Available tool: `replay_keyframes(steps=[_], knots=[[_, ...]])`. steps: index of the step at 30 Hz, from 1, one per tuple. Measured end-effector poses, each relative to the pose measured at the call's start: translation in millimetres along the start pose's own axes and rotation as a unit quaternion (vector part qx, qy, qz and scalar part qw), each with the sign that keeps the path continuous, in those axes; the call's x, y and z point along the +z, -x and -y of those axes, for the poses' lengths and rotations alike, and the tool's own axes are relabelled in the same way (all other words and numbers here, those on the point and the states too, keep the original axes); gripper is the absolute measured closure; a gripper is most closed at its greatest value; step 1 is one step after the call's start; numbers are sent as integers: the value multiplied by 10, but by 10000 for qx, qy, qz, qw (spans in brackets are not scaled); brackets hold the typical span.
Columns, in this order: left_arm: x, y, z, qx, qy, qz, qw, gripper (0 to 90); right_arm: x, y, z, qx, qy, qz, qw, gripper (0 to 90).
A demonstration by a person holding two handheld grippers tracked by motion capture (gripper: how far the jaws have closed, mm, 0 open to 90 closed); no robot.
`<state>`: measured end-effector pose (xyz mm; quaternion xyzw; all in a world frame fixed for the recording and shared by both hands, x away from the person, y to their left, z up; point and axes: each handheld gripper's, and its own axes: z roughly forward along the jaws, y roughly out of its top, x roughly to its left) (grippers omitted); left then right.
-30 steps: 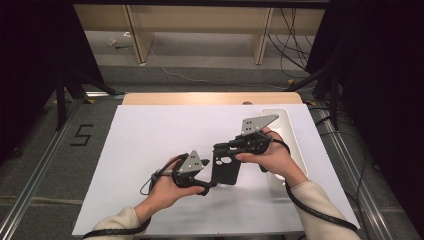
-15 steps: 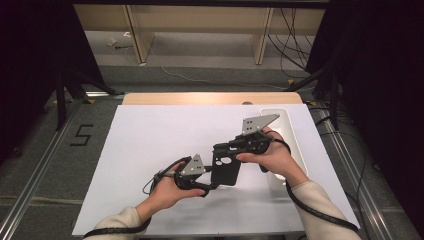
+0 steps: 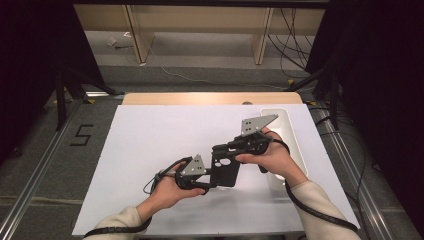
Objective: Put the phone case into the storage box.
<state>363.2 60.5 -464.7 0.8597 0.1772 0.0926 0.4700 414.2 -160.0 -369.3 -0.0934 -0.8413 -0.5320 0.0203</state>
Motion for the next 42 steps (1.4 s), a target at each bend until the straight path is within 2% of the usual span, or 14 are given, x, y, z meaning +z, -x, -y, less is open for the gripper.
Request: replay_keyframes(steps=[13,21,26,27,28,29,31,32,35,37,38,42], knots=[[-39,-26,-21,59,-142,44,9999,737,2,-12,-4,-56,-41,-145,9999,778],[-65,-52,-27,-104,-167,27,9998,796,-2,-24,-14,-154,-29,-204,9997,745],[-72,-40,-40,-211,-171,85,9996,799,-19,-22,-16,-202,-31,-167,9997,622],[-72,-40,-40,-211,-171,85,9996,799,-19,-22,-16,-202,-31,-167,9997,622],[-74,-36,-44,-232,-161,79,9996,800,-26,-13,-15,-197,34,-83,9998,523],[-74,-36,-44,-232,-161,79,9996,800,-26,-13,-15,-197,34,-83,9998,523],[-77,-36,-42,-269,-150,41,9995,800,-29,-7,-15,-214,62,-13,9998,462],[-82,-43,-42,-296,-123,8,9995,801,-32,-12,-15,-203,112,51,9997,384],[-92,-49,-44,-328,-123,-49,9994,801,-32,-15,-15,-173,134,189,9996,295],[-93,-50,-45,-357,-125,-64,9993,801,-33,-13,-15,-163,155,232,9995,270],[-95,-47,-44,-398,-119,-107,9991,801,-36,-7,-11,-119,247,330,9991,213],[-97,-42,-50,-429,-108,-166,9989,801,-56,12,15,30,435,447,9980,207]])
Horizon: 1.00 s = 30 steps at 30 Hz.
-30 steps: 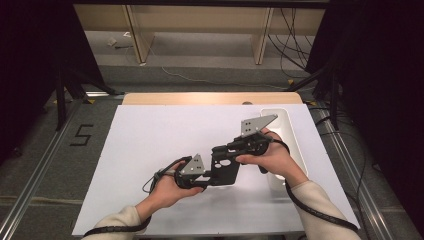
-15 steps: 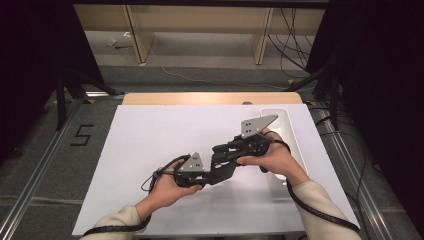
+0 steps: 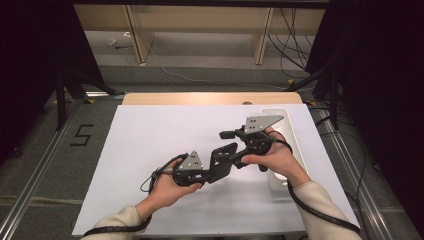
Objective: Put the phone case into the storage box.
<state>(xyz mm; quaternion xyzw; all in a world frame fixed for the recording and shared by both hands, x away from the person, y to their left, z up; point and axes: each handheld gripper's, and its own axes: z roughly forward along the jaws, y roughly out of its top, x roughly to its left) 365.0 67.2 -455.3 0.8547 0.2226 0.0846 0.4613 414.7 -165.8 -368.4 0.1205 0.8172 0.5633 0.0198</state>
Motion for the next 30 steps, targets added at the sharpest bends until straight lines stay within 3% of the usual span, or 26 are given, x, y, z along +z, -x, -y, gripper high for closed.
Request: replay_keyframes(steps=[5,9,15,24,30], knots=[[-3,-5,-3,-30,-9,-50,10000,801,-28,1,33,91,38,-42,9999,231],[-10,-10,-5,-90,-1,-109,9999,801,-62,1,40,103,107,68,9999,232],[-20,-32,-6,-158,45,-213,9996,800,-69,-14,47,102,237,487,9985,150],[-31,-40,-18,-263,92,-333,9991,800,-34,-47,75,106,200,837,9962,15],[-34,-44,-29,-301,124,-391,9987,800,-43,-90,115,136,210,999,9947,4]])
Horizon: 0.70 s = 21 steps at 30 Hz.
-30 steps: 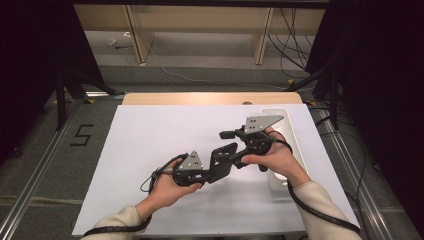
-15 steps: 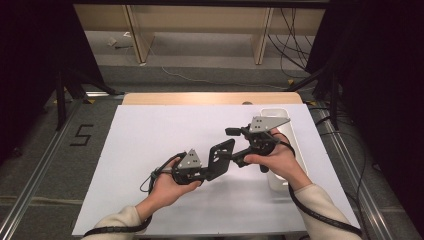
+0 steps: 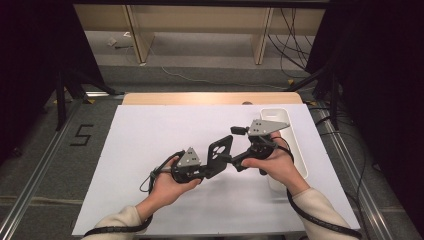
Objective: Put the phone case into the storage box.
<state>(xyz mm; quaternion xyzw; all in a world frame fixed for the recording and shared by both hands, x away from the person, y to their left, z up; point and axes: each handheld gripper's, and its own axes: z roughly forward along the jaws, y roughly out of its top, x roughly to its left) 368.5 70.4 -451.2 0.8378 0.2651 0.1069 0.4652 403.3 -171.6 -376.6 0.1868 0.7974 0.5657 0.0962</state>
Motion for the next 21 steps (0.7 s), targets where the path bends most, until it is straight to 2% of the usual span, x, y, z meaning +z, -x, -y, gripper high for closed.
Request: replay_keyframes(steps=[1,11,16,21], knots=[[1,-1,-2,-14,5,-13,10000,800,-18,-21,25,33,39,110,9999,3],[7,-9,-7,-74,14,-102,9999,800,-34,-27,66,101,139,274,9995,4],[11,-19,-11,-88,13,-179,9998,800,-43,-50,108,127,161,494,9986,4],[15,-21,-25,-87,9,-212,9997,800,-38,-73,132,133,153,526,9984,3]])
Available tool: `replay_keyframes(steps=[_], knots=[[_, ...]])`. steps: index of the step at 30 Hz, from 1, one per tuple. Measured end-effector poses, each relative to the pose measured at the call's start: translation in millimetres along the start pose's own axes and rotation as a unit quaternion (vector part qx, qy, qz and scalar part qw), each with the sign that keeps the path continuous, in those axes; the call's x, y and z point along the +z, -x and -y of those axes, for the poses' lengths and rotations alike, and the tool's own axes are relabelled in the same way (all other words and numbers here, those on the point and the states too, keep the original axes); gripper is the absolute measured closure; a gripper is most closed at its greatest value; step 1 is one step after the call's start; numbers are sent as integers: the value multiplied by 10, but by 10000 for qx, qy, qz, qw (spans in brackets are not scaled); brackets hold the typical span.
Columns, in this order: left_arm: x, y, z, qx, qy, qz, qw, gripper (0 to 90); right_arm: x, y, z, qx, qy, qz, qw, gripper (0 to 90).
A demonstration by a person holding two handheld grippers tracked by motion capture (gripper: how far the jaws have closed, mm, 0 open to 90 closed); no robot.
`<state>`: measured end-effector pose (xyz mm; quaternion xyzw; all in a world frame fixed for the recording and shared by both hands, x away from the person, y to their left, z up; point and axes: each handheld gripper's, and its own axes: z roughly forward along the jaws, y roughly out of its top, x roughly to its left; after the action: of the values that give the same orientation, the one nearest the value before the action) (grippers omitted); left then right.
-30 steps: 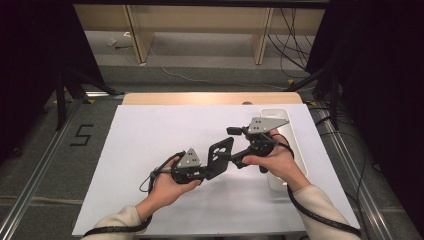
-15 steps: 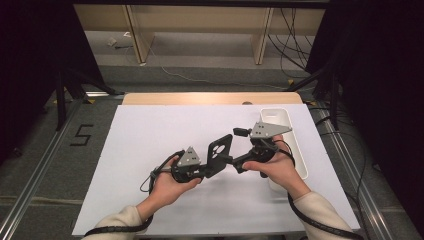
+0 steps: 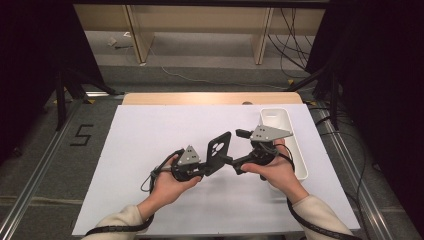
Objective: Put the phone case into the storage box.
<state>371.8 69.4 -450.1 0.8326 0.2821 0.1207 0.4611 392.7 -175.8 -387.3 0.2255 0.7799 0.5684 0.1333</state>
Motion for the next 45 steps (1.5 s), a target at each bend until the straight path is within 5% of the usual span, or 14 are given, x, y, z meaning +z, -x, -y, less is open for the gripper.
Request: replay_keyframes(steps=[21,45], knots=[[-7,-13,-16,-88,57,-169,9998,800,-2,-67,80,151,104,279,9994,3],[42,55,-37,-41,25,-132,9999,800,17,-91,74,242,265,579,9977,3]])
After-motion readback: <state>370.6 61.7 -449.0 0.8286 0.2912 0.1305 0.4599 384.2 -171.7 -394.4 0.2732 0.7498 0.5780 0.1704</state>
